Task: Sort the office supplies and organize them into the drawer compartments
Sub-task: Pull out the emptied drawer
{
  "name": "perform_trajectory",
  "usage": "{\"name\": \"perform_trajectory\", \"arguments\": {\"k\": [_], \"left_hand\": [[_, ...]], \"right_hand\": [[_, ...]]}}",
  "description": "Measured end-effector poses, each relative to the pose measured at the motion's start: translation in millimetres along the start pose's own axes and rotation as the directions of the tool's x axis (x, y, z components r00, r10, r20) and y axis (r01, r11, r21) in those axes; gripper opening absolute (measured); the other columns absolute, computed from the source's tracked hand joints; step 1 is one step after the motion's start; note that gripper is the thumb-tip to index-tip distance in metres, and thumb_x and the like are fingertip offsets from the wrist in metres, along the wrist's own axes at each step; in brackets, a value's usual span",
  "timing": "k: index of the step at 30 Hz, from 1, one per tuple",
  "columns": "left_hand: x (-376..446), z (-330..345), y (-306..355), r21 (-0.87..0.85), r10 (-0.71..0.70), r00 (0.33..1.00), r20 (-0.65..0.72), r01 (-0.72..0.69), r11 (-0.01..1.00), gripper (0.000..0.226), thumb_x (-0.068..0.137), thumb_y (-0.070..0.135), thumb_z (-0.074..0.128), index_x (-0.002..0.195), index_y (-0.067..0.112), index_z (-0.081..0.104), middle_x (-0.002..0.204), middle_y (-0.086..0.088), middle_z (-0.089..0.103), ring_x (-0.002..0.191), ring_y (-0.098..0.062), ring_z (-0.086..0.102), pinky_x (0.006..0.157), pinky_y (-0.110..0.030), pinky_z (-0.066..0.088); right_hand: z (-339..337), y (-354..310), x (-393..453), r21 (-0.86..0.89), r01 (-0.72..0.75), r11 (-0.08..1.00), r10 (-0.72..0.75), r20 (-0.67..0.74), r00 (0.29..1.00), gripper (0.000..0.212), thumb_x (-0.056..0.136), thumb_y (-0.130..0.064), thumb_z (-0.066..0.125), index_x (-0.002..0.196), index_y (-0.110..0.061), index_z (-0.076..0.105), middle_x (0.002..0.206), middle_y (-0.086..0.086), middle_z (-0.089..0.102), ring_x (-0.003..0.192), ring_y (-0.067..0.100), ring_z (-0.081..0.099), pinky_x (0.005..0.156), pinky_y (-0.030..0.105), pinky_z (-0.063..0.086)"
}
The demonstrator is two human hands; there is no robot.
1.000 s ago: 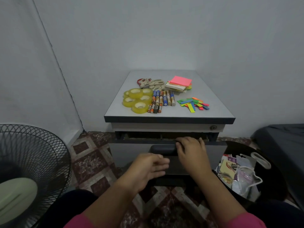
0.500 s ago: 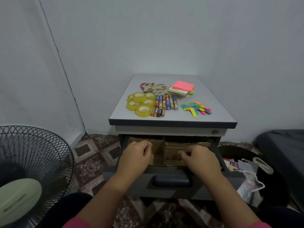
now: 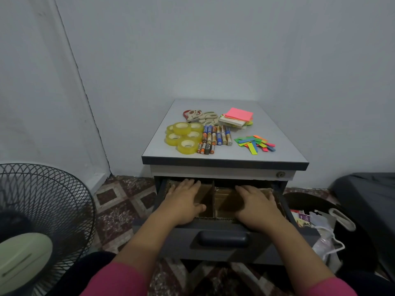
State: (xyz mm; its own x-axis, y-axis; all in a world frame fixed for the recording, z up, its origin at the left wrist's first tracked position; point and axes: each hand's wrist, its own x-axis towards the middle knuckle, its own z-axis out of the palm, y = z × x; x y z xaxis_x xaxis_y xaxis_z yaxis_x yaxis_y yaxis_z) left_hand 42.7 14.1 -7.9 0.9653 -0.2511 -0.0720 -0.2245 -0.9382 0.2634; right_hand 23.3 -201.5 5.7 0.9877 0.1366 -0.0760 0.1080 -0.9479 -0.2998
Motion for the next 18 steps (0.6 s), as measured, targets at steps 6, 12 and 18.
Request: {"name": "perform_trajectory", "arguments": {"k": [6,12,18], "left_hand": [[-3.9,3.7,0.8,0.026,-0.016,0.999,-0.037,0.017,1.0,0.081,0.091,0.049,0.052,0.153,0.021,0.008,0.161,0.002,0.005,0.147,-0.016,0.0,0.12,-0.042,0.0],[-14.5,2.4,4.8,0.007,-0.03,0.999,-0.029,0.031,1.0,0.079,0.092,0.048,0.051,0.153,0.022,0.009,0.161,0.003,0.006,0.147,-0.015,0.001,0.12,-0.04,0.0],[-36.8,5.3,8.9,-0.024,-0.017,0.996,-0.092,0.015,1.0,0.075,0.09,0.049,0.052,0.151,0.023,0.018,0.158,0.003,0.017,0.145,-0.016,0.01,0.121,-0.041,0.005]], "right_hand": [[-6.6,-5.2,2.0,-0.057,0.002,0.998,-0.004,-0.024,1.0,0.066,0.086,-0.035,0.059,0.145,-0.028,0.032,0.144,-0.003,0.04,0.136,0.018,0.033,0.116,0.05,0.015],[-15.8,-17.4,9.1,-0.109,-0.063,0.992,0.067,0.037,0.997,0.044,0.092,-0.02,0.049,0.136,-0.023,0.044,0.13,0.004,0.053,0.123,0.024,0.047,0.114,0.049,0.022],[-29.9,-27.3,6.6,-0.098,-0.117,0.988,0.123,0.054,0.991,0.021,0.094,-0.024,0.049,0.112,-0.021,0.061,0.107,0.002,0.063,0.102,0.021,0.058,0.101,0.042,0.043]]}}
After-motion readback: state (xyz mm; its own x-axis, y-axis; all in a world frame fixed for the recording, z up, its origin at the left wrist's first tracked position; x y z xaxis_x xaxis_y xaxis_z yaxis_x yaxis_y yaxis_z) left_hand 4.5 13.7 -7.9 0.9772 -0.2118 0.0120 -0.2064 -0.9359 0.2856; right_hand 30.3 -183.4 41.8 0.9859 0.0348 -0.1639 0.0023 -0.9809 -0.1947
